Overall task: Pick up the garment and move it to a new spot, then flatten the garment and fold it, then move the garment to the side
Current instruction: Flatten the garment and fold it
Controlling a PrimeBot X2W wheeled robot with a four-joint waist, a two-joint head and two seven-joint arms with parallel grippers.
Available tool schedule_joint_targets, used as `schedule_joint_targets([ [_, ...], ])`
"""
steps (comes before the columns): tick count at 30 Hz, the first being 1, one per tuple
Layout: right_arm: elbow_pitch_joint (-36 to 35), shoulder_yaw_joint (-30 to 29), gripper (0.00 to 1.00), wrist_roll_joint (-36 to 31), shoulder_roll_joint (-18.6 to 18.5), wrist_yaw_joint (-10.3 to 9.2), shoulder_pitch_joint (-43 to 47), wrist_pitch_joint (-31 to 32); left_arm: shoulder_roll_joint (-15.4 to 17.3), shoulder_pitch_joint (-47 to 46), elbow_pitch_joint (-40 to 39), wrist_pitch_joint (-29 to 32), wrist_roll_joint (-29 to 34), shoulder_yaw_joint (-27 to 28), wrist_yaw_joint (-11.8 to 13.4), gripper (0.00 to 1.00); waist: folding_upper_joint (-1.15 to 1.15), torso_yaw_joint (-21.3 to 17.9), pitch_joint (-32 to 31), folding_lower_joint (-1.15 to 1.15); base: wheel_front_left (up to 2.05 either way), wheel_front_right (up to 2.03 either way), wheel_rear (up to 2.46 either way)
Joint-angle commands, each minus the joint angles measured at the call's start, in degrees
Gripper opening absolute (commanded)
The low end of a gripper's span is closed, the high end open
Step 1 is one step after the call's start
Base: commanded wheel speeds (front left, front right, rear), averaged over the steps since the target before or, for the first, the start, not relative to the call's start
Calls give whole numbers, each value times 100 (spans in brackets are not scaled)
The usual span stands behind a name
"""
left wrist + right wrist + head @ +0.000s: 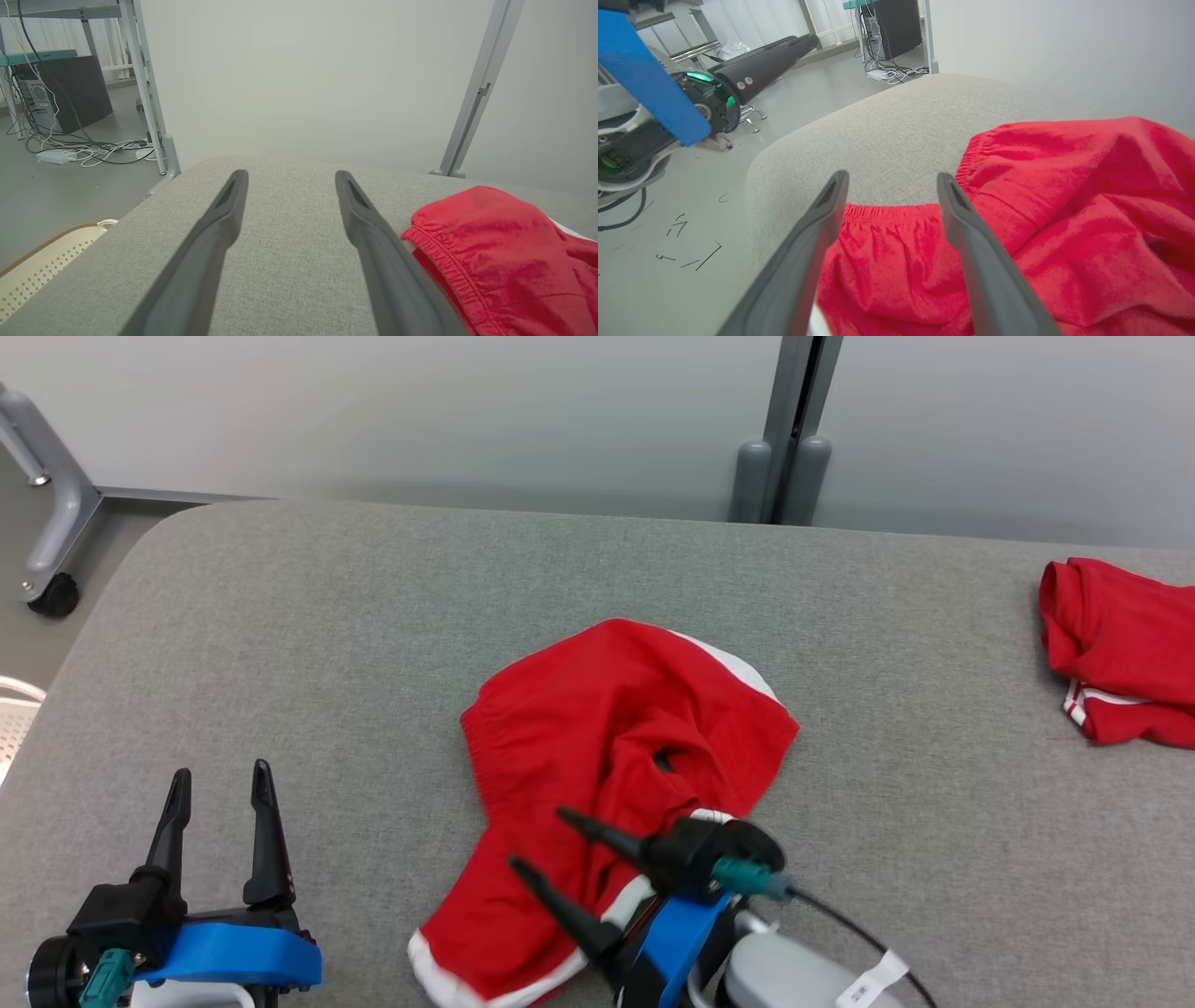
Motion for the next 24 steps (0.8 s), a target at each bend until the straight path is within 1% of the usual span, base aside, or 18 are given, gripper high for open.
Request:
schedule_joint_targets([
  [1, 51, -225, 100, -31, -19, 1, -101, -42, -23, 46, -2, -25, 25, 49, 0, 100, 0, -47, -28, 0, 0, 0, 0],
  [3, -4, -658, 100, -188, -40, 1, -103, -60, -32, 80, -15, -25, 37, 77, 8, 100, 0, -106, -55, 0, 0, 0, 0],
  [7, -304, -1582, 100, -626, -418, 1, 244, -52, -40, 131, -53, -24, 48, 135, -7, 100, 0, -220, -86, 0, 0, 0, 0],
  [11, -591, -2147, 100, -938, -654, 2, 601, -51, -52, 181, -74, -25, 79, 180, -25, 100, 0, -278, -93, 0, 0, 0, 0],
  [13, -642, -2270, 100, -953, -739, 1, 841, -49, -67, 175, -84, -24, 99, 186, -44, 100, 0, -281, -83, 0, 0, 0, 0],
  [16, -671, -2305, 100, -936, -796, 1, 1080, 18, -77, 126, -81, -25, 110, 189, -77, 100, 0, -255, -43, 0, 0, 0, 0],
  [19, -560, -2332, 100, -925, -734, 1, 1158, 29, -97, 84, -74, -24, 129, 183, -96, 100, 0, -230, 6, 0, 0, 0, 0],
  [23, -220, -2252, 100, -898, -564, 2, 995, 21, -120, 49, -67, -24, 166, 167, -128, 100, 0, -177, 77, 0, 0, 0, 0],
  [24, -106, -2188, 48, -855, -516, 2, 956, 50, -118, 38, -62, -25, 166, 168, -131, 100, 0, -167, 93, 0, 0, 0, 0],
])
